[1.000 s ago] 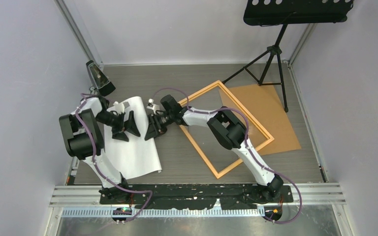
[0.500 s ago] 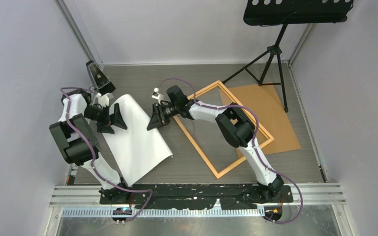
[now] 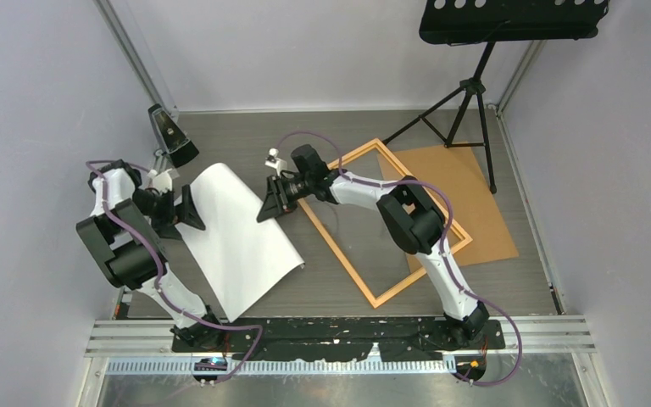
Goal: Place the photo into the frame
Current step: Pick up the photo at the center of the board.
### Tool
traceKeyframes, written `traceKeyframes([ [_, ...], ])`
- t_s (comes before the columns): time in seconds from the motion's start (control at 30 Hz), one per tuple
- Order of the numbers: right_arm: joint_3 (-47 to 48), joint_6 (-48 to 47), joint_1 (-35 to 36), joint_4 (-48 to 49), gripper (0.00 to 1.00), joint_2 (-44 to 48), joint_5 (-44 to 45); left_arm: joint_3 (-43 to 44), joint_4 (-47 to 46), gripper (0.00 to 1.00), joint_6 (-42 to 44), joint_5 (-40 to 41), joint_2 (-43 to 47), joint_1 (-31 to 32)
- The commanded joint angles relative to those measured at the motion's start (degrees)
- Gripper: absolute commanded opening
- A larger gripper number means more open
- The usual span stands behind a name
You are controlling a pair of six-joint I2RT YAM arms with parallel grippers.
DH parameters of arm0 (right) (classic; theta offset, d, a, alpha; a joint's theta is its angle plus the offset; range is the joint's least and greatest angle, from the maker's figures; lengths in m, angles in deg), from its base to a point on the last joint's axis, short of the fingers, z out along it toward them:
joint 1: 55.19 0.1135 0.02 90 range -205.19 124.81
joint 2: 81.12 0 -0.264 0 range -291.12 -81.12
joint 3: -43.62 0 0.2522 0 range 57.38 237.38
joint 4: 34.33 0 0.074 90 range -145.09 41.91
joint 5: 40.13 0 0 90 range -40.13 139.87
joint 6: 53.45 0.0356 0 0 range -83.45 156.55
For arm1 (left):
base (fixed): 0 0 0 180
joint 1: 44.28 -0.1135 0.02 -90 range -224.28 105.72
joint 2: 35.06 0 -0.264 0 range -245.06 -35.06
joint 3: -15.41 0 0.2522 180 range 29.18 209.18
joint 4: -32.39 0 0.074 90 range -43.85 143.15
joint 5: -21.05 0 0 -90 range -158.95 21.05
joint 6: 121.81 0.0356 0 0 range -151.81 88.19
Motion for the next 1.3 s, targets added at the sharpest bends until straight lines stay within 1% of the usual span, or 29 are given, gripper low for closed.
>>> traceKeyframes([
  [0.0, -0.52, -2.61, -1.57, -0.69, 0.36, 5.91, 0.24, 1.09, 2.43, 0.92, 2.14, 0.5, 2.85, -2.73],
  [0.2, -1.6, -3.39, -3.11, -1.22, 0.35, 7.99, 0.37, 1.55, 2.79, 0.92, 1.73, 0.95, 1.84, -4.22],
  [0.47, -2.77, -3.25, -4.61, -2.73, 0.32, 10.33, 2.98, -3.18, 1.76, 0.92, -0.55, 1.37, 2.16, -4.31],
  [0.73, -2.64, -2.06, -6.33, -2.87, 0.31, 10.08, 4.21, -5.38, 1.76, 0.92, -0.26, -0.04, 2.13, -4.31],
  [0.93, -4.05, -2.29, -8.89, -2.89, 0.31, 12.43, 5.22, -5.55, 2.31, 0.92, 0.22, -1.42, 2.68, -4.01],
  [1.07, -4.96, -2.37, -10.6, -2.85, 0.31, 13.99, 5.88, -5.15, 2.4, 0.92, -0.51, -3.53, 1.99, -2.76],
  [1.13, -5.22, -2.42, -11.31, -2.89, 0.31, 14.74, 6.11, -4.32, 2.54, 0.92, -1.48, -4.55, 1.27, -1.28],
  [1.27, -7.57, -4.74, -13.21, -6.03, 0.31, 17.3, 6.28, -1.65, 2.49, 0.92, -3.73, -5.2, 0.92, 2.44],
])
